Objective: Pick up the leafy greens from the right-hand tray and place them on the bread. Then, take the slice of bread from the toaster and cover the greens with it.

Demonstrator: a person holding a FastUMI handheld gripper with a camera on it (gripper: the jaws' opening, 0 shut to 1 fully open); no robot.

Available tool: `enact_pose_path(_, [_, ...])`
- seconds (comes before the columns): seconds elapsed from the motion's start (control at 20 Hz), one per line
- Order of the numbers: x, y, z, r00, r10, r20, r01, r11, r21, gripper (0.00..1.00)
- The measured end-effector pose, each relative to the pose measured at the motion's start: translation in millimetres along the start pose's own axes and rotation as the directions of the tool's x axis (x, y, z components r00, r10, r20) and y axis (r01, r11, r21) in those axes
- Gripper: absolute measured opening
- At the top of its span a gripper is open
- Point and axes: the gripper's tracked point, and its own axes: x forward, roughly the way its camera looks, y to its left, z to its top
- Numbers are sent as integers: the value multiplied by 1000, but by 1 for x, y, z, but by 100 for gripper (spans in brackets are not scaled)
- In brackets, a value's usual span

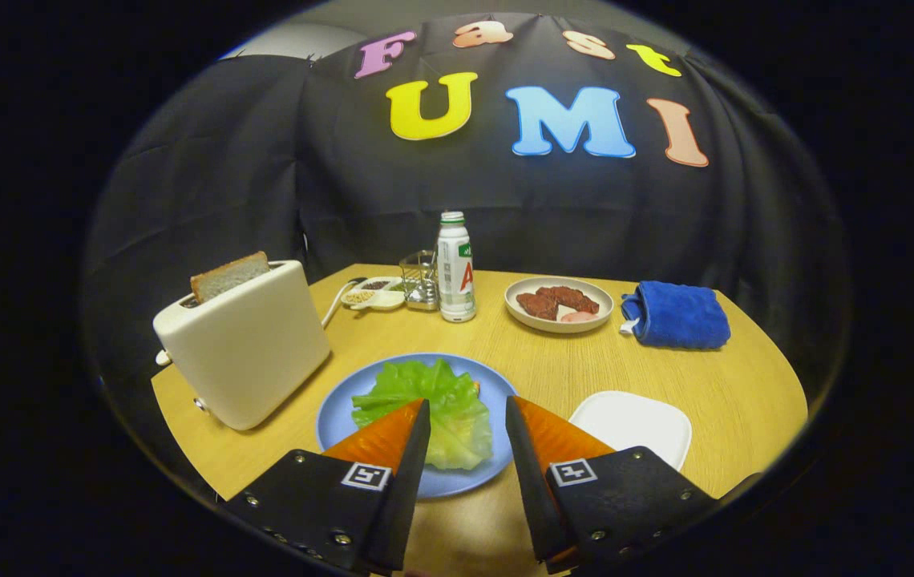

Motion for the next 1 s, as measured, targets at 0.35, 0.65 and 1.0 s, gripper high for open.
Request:
enact_pose_path(0.35, [-7, 57, 27, 994, 37, 102, -38, 999, 0, 58])
enact_pose_path(0.65, [-10, 116, 54, 982, 87, 169, -93, 995, 32, 58])
enact_pose_path(1.0, [-13, 198, 70, 959, 200, 202, -199, 980, -23, 58])
